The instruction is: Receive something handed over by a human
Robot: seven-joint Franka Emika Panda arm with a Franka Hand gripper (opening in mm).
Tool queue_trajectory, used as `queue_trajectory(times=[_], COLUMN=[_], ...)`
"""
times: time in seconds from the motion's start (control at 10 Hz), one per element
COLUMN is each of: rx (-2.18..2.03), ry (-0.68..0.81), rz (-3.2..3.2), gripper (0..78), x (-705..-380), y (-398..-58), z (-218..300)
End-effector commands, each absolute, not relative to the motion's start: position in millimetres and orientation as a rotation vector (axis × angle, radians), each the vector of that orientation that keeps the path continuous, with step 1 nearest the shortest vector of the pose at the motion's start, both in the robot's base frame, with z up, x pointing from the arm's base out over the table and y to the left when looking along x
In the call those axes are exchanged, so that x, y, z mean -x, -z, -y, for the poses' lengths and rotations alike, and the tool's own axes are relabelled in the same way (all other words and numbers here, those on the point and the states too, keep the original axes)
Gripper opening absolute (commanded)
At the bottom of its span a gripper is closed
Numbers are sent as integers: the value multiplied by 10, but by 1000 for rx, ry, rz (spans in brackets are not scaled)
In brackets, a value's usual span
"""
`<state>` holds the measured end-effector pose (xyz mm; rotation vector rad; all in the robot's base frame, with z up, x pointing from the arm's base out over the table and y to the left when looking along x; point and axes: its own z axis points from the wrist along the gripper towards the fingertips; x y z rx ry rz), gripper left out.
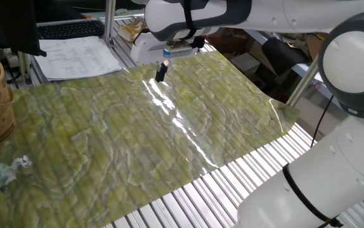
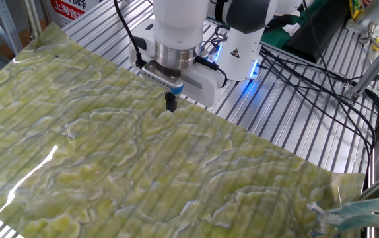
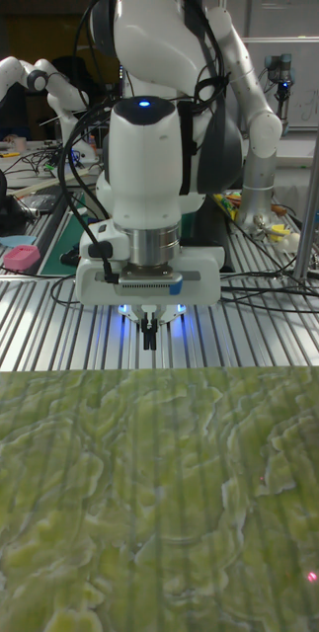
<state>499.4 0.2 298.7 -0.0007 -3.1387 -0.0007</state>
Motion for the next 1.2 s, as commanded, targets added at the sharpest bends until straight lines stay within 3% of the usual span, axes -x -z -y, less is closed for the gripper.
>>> queue_trajectory(times=[0.1, 0.3, 1.2], rx=[138, 108, 118], ry=[-188, -296, -24], rz=[3059, 3054, 3060], gripper=[0, 0, 0], x=[-4993, -4993, -4990], y=[-2986, -2986, -2970], z=[-3, -3, 26])
